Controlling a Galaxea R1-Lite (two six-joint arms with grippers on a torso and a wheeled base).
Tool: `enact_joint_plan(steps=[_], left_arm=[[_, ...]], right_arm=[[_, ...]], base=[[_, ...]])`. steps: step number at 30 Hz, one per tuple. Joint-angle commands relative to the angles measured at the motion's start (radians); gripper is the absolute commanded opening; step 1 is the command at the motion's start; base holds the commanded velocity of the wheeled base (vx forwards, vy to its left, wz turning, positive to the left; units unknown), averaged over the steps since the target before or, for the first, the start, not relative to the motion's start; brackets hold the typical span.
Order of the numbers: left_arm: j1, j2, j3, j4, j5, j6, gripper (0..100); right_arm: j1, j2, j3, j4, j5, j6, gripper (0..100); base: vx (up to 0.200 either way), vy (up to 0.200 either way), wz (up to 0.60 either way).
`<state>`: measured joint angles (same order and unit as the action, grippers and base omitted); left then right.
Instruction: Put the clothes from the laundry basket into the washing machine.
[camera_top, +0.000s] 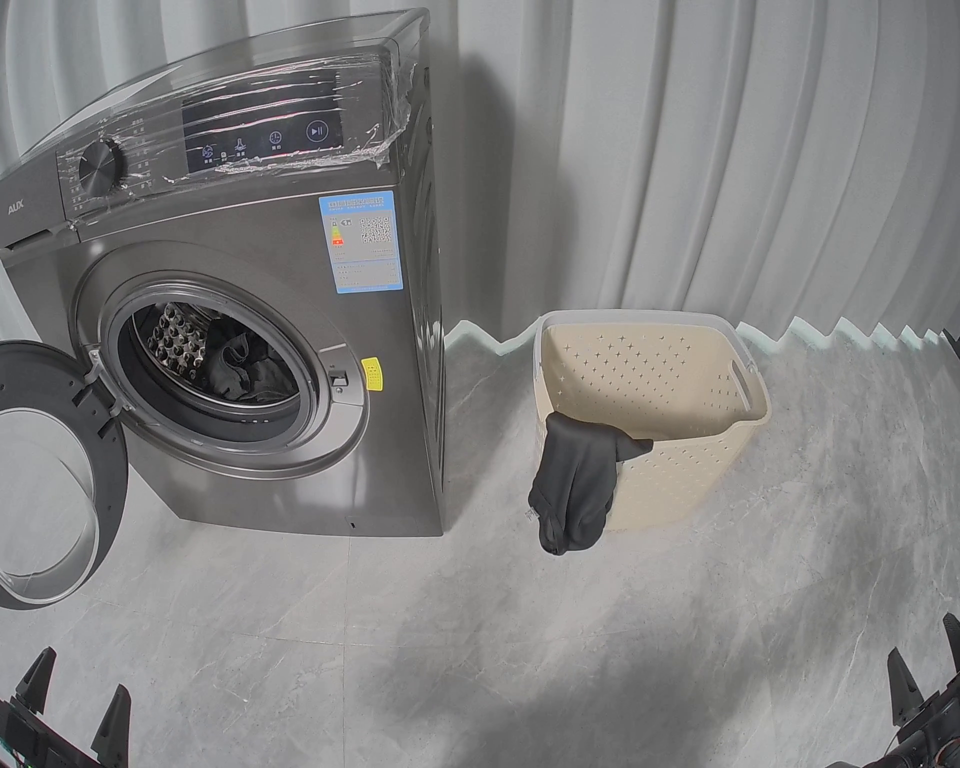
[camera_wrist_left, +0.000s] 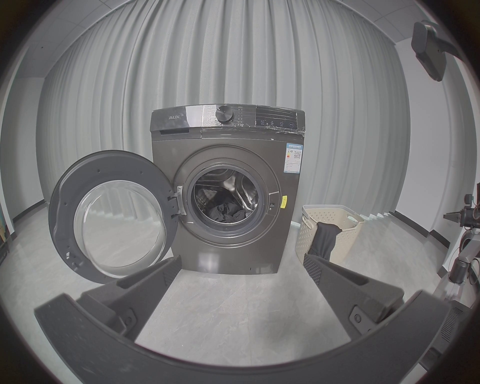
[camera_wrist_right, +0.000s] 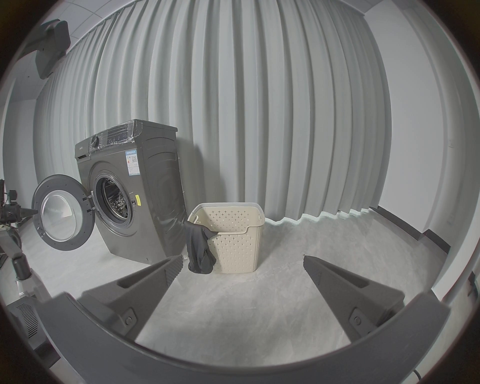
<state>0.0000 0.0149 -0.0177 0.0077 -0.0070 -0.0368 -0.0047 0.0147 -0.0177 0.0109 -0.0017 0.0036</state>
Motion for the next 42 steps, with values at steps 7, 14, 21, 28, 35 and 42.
enact_joint_plan(steps=[7,14,21,28,35,42], left_arm=[[0.000,-0.015,0.016,0.000,-0.001,0.000,100],[0.000,-0.015,0.016,0.000,-0.001,0.000,100],[0.002,-0.015,0.016,0.000,-0.001,0.000,100],[0.002,-0.015,0.016,0.000,-0.001,0.000,100],[0.000,-0.015,0.016,0.000,-0.001,0.000,100],[0.000,-0.015,0.016,0.000,-0.001,0.000,100]], right_arm=[[0.000,-0.013,0.015,0.000,0.000,-0.001,100],[0.000,-0.013,0.015,0.000,0.000,-0.001,100],[0.000,-0.013,0.015,0.000,0.000,-0.001,100],[0.000,-0.013,0.015,0.000,0.000,-0.001,100],[0.000,-0.013,0.015,0.000,0.000,0.001,100],[0.000,-0.013,0.015,0.000,0.000,-0.001,100]], base=[[0.000,-0.086,0.00],[0.000,-0.200,0.00],[0.000,-0.200,0.00],[0.000,-0.029,0.00],[0.029,0.000,0.00],[0.143,0.000,0.00]])
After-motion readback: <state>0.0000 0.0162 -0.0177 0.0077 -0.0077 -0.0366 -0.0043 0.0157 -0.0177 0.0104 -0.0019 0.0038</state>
